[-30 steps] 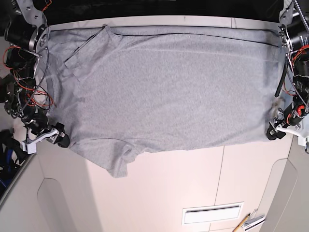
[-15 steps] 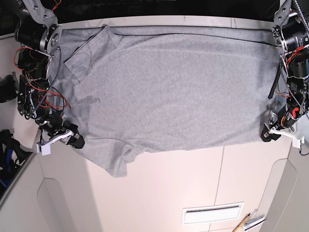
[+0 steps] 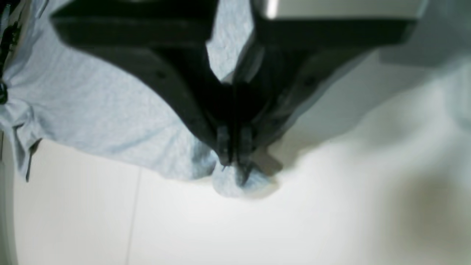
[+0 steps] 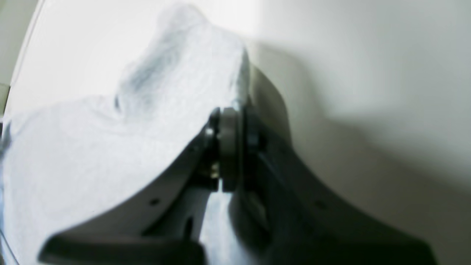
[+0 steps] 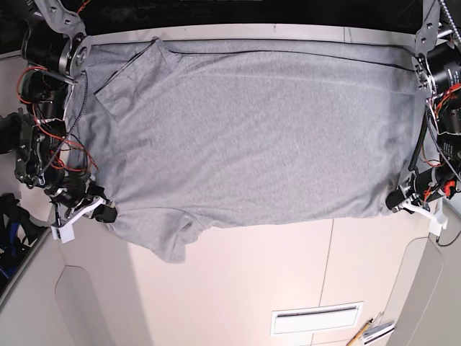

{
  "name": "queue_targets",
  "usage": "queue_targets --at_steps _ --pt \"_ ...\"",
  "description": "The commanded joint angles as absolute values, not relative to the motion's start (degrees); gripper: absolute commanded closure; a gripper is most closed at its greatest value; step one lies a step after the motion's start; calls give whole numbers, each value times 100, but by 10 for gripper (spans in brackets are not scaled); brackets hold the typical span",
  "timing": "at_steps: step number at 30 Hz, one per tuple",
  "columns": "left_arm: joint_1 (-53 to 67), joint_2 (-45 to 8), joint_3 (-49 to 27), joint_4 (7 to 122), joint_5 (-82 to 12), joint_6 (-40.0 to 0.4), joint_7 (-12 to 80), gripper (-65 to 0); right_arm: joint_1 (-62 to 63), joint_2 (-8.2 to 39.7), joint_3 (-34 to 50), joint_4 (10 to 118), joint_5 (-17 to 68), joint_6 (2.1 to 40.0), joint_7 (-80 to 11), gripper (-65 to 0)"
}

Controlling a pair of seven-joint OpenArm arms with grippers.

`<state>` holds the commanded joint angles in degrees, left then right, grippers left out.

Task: Fold the T-shirt properly
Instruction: 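Grasp the hem corners with both grippers, then fold the hem up over the shirt toward the collar with both grippers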

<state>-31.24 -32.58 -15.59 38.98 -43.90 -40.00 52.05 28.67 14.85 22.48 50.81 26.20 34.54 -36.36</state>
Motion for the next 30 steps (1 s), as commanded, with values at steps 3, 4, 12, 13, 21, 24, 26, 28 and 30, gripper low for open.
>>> queue_targets --at_steps 3,4,12,13,21,24,26,28,30 --pt "-3024 -3389 -1559 4084 -4792 -4000 5682 0 2703 1623 2248 5413 2971 3494 -3830 0" --pt "-2930 -3461 -1559 4191 -4923 -4000 5747 0 2582 1656 2248 5586 3050 3494 -3830 0" --pt "-1953 -3957 -1559 5520 -5841 -4000 6348 0 1253 1813 2265 7325 3365 3485 -3885 0" --pt "-1863 -3983 -1559 5653 -5854 -4000 6377 0 1131 1828 2268 7496 3369 3476 -3885 0" --pt "-1155 -3986 -1559 5968 -5953 -4000 6302 0 370 1804 2392 7824 3332 3422 -3885 -55" --pt "-1155 -3986 -1559 5968 -5955 -4000 6302 0 314 1806 2392 7822 3301 3380 -3881 -337" --pt "-1153 -3986 -1559 5968 -5953 -4000 6305 0 336 1809 2397 7822 3306 3363 -3809 -373" --pt "-1144 -3986 -1559 5968 -5951 -4000 6307 0 377 1802 2399 7824 3413 3363 -3494 -373" --pt "-1129 -3983 -1559 5968 -5948 -4000 6305 0 548 1737 2399 7822 3395 3363 -3433 -373"
